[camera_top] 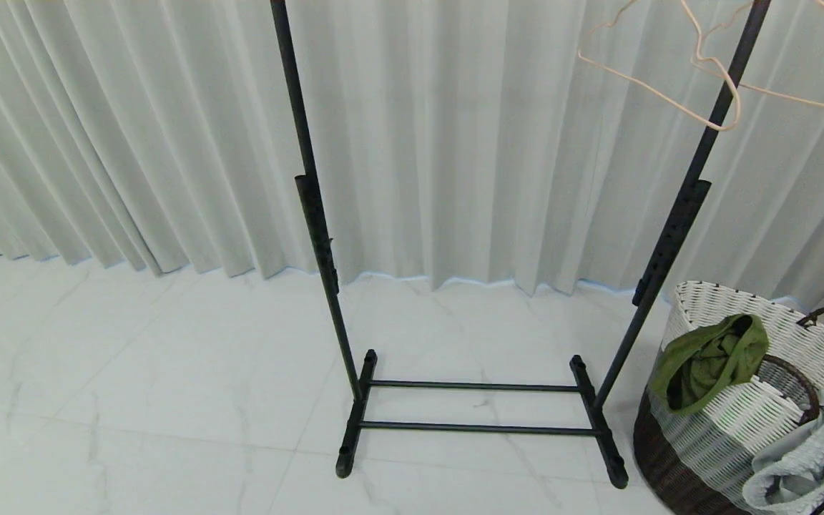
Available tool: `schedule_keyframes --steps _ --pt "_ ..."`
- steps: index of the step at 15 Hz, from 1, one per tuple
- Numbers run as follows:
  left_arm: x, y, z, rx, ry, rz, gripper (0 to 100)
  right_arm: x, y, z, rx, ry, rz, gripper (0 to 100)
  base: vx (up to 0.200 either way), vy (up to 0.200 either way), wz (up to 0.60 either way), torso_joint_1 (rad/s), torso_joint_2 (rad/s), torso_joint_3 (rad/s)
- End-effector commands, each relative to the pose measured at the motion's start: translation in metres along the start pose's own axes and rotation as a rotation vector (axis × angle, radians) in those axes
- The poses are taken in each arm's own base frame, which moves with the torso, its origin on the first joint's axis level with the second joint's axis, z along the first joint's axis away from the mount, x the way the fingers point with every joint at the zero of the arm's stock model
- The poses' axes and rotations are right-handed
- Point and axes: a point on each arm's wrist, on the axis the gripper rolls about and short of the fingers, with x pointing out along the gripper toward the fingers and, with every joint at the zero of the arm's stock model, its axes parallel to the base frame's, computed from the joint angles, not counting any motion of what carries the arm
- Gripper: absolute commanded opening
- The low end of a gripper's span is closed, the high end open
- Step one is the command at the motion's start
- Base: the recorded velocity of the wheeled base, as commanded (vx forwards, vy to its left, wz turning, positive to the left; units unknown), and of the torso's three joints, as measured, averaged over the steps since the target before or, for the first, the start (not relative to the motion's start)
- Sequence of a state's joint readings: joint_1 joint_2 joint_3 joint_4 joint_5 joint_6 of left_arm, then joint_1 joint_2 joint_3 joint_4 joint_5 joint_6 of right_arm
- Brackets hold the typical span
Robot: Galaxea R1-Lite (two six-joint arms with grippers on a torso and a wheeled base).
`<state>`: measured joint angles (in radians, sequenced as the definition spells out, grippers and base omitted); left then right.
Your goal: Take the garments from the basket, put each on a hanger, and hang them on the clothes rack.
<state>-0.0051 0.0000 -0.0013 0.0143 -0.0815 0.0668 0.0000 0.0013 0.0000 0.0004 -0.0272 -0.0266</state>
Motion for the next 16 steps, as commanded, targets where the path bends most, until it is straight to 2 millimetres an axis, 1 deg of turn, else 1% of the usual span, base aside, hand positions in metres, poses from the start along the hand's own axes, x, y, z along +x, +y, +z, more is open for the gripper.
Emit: schedule_keyframes --steps 1,13,16 --pt "0.0001 0.0 0.0 0.001 0.002 -0.001 100 0.0 0.0 0.0 -0.001 0.0 0.0 100 0.0 -0.2 0.0 0.002 0.0 0.002" --pt "0.0001 0.0 0.0 0.001 0.002 -0.001 100 0.0 0.0 0.0 -0.001 0.0 0.0 100 0.0 -0.2 0.0 0.003 0.0 0.002" --pt "0.0001 0.0 0.0 0.001 0.002 -0.001 100 0.0 0.0 0.0 -0.001 0.0 0.0 100 0.0 0.0 0.0 0.0 0.0 0.0"
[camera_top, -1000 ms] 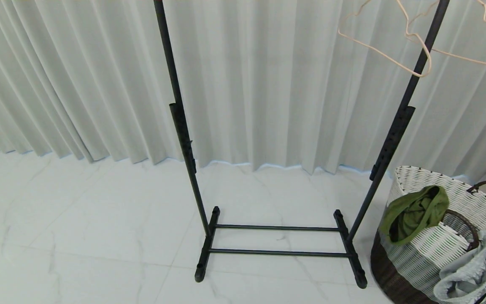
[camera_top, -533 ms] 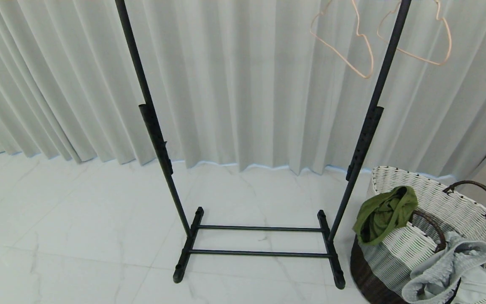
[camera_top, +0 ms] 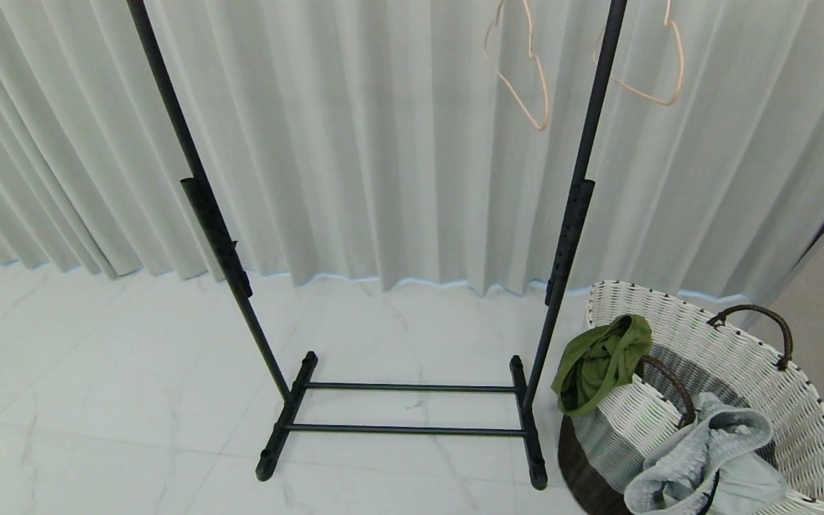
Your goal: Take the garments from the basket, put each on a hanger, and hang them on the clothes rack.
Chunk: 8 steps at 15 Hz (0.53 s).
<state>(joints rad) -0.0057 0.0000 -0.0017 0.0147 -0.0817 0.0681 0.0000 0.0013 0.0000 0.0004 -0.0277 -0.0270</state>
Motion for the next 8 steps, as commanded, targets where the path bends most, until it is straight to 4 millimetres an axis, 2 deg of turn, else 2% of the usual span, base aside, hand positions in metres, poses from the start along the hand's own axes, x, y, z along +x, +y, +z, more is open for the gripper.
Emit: schedule_keyframes --steps 1,3,8 --pt "0.0002 0.0 -0.0005 -0.001 0.004 0.0 100 0.0 0.0 0.0 -0.001 0.0 0.0 100 0.0 0.0 0.0 0.0 0.0 0.0" --pt "0.0001 0.0 -0.0001 0.002 0.002 0.0 100 0.0 0.0 0.0 -0.001 0.0 0.0 100 0.0 0.0 0.0 0.0 0.0 0.0" --pt "0.0001 0.0 -0.0001 0.002 0.002 0.0 100 0.0 0.0 0.0 -0.001 0.0 0.0 100 0.2 0.0 0.0 0.0 0.01 0.001"
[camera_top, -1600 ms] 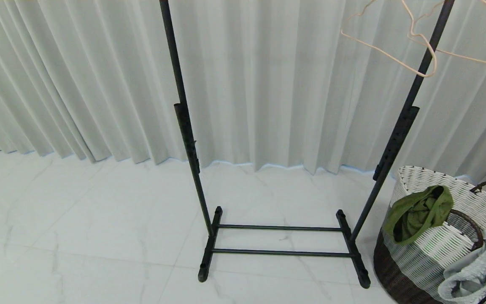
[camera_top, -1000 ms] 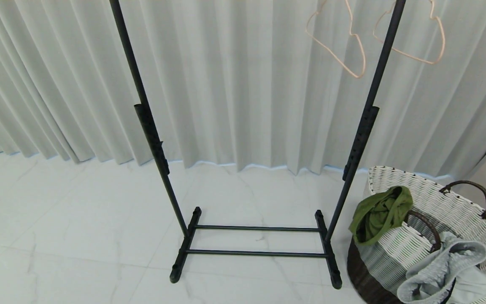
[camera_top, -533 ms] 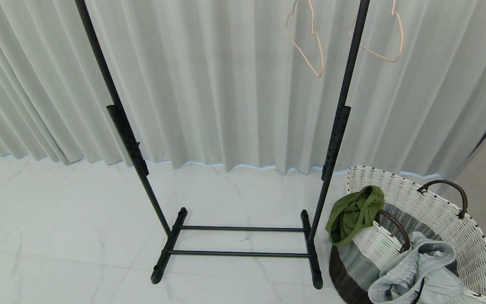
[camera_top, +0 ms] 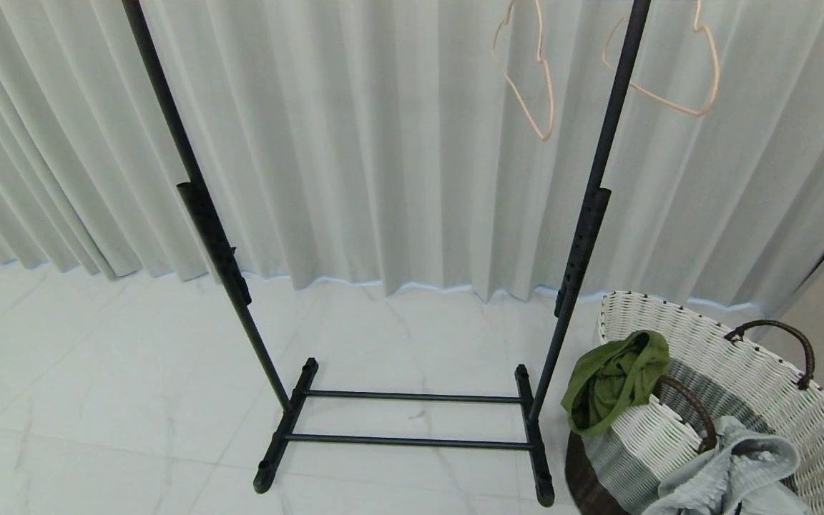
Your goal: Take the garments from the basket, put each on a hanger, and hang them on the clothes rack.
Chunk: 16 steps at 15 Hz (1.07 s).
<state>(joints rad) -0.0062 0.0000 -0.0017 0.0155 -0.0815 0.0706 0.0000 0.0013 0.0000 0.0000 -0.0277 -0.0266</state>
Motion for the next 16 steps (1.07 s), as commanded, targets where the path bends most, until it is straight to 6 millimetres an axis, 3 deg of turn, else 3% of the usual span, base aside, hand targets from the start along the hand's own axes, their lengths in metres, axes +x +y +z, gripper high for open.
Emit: schedule_keyframes --steps 1,16 --pt "0.0001 0.0 0.0 0.0 0.002 0.0 100 0.0 0.0 0.0 0.001 0.0 0.0 100 0.2 0.0 0.0 0.007 0.0 0.002" --pt "0.0 0.0 0.0 -0.003 0.0 0.0 100 -0.0001 -0.0001 0.0003 0.034 -0.004 -0.006 100 0.013 0.0 0.0 0.0 0.0 0.0"
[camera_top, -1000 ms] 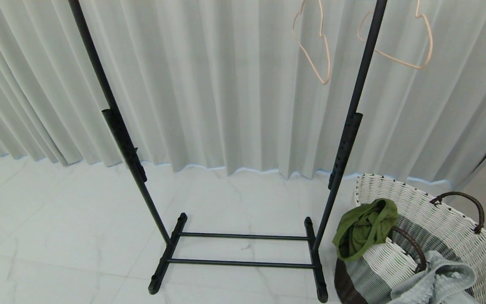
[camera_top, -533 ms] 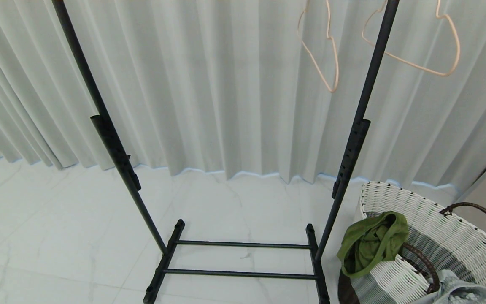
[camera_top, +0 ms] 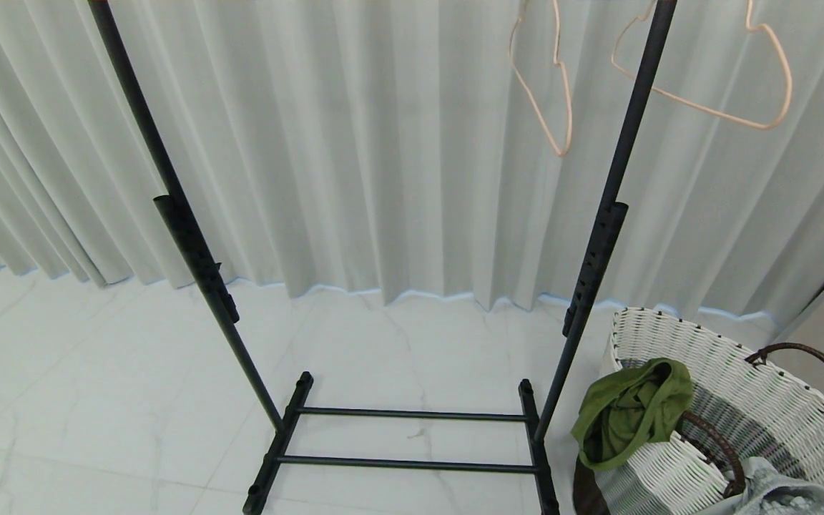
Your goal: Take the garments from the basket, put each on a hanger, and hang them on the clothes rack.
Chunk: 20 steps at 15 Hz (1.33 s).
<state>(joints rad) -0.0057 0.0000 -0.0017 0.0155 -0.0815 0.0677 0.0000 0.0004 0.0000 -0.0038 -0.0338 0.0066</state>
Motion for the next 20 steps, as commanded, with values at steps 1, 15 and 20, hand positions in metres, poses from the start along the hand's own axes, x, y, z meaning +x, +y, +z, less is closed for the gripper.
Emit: schedule_keyframes --steps 1,15,20 --pt "0.0 0.0 0.0 -0.002 0.0 0.0 100 0.0 0.0 0.002 -0.009 -0.021 -0.008 100 0.0 0.0 0.0 0.0 0.0 0.0" --pt "0.0 0.0 0.0 -0.002 0.001 0.0 100 0.129 -0.003 0.056 -0.56 0.836 0.099 100 0.0 0.0 0.0 0.0 0.0 0.0" --pt "0.0 0.0 0.0 -0.002 0.001 0.0 100 0.156 -0.021 0.023 -0.652 0.963 0.092 100 0.0 0.0 0.0 0.0 0.0 0.0"
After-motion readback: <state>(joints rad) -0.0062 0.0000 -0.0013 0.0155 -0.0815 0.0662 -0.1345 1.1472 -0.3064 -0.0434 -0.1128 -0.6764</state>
